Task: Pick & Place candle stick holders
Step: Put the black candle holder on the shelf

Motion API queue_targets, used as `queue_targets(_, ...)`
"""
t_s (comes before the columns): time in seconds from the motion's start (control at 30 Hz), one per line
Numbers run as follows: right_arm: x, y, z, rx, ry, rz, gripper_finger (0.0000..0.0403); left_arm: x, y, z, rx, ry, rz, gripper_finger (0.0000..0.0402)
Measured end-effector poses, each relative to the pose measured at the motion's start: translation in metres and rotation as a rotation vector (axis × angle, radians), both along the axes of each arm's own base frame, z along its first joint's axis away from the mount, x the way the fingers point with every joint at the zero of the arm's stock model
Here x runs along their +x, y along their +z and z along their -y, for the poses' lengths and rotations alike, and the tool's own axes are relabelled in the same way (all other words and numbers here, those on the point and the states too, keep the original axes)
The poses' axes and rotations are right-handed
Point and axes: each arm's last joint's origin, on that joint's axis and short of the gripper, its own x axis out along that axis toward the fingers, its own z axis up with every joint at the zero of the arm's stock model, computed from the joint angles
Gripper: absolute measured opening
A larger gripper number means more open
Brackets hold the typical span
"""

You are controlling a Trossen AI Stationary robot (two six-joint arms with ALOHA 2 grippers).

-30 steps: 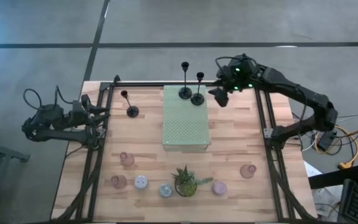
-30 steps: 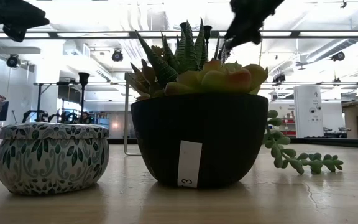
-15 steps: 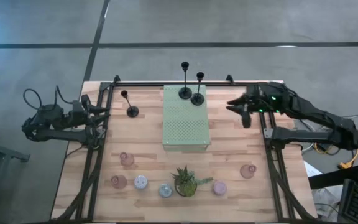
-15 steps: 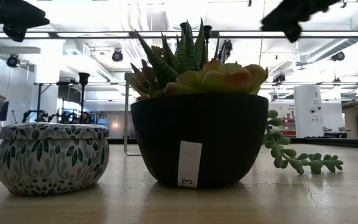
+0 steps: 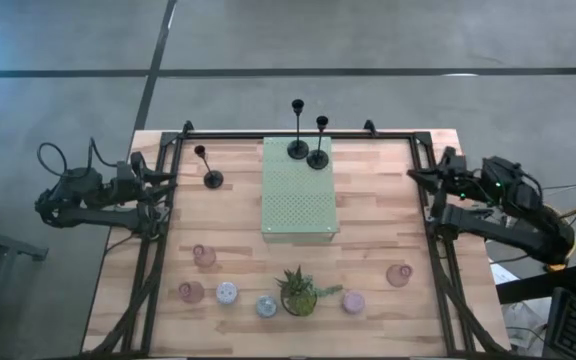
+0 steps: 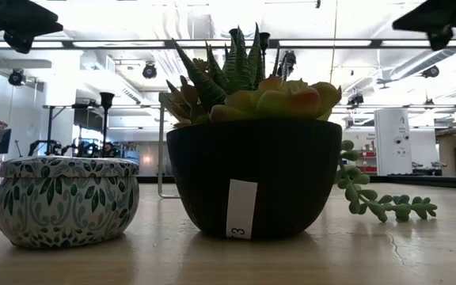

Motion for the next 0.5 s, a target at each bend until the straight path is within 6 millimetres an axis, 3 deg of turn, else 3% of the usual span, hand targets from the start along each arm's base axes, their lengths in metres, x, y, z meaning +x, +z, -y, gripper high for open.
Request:
queue_targets(0.17, -0.029, 0.010, -0.011, -0.056, -0.026, 0.108, 0.0008, 0.000, 0.000, 0.000, 0.000, 0.000, 0.000, 0.0131)
queue_targets(0.33, -0.053, 0.019, -0.021, -0.050, -0.026, 0.108, 0.0008, 0.000, 0.000, 0.000, 0.000, 0.000, 0.000, 0.0131)
queue_targets(0.5, -0.064, 0.013, -0.026, -0.025, -0.020, -0.061, 0.0008, 0.000, 0.000, 0.000, 0.000, 0.000, 0.001, 0.0131)
